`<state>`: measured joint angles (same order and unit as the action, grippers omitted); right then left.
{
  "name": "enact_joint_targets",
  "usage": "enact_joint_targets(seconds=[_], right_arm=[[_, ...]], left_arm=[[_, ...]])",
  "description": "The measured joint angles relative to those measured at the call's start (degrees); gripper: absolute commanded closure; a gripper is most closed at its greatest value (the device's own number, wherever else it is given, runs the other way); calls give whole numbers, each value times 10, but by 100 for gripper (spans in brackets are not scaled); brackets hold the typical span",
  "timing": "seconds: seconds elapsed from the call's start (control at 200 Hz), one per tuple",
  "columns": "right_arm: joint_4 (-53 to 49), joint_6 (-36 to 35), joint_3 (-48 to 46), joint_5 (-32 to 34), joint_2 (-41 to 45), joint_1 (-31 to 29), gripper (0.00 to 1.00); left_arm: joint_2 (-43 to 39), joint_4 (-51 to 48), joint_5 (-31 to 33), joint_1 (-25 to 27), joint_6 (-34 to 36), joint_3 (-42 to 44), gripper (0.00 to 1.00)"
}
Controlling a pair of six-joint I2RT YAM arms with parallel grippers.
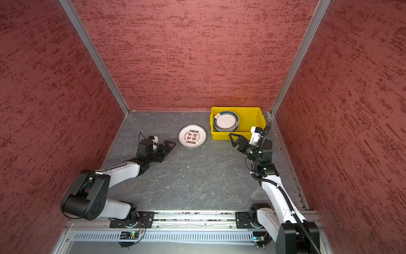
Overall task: Place the plates into the plastic bin on the countertop
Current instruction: 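Grasp the red-lettered plate edge with the left gripper while right gripper withdraws, then tilt the red-lettered plate upright with the left gripper while right gripper approaches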
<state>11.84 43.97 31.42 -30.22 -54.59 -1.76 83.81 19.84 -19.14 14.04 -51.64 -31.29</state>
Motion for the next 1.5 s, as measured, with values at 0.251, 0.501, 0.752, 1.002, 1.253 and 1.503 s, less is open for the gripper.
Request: enact_joint_targets(seconds=[0.251,0.501,0.752,1.002,1.253,1.503], right_arm=[[-1,0,-4,0,16,0,1],[-8,1,-6,-3,12,0,1],[-32,-10,-6,-2,26,0,1],[-53,-20,-6,0,45,0,1],[-63,-24,-6,2,48,0,1],[-72,-24,-6,7,48,0,1]], left_arm=[[109,90,-28,0,-26,-7,1],[192,199,-57,3,-66,-41,1],[254,239,-66,19,-81,-86,19],[300,231,-63,22,-91,-127,46],[307,211,-47,22,-96,-136,67],[315,194,-41,20,-94,-146,82]])
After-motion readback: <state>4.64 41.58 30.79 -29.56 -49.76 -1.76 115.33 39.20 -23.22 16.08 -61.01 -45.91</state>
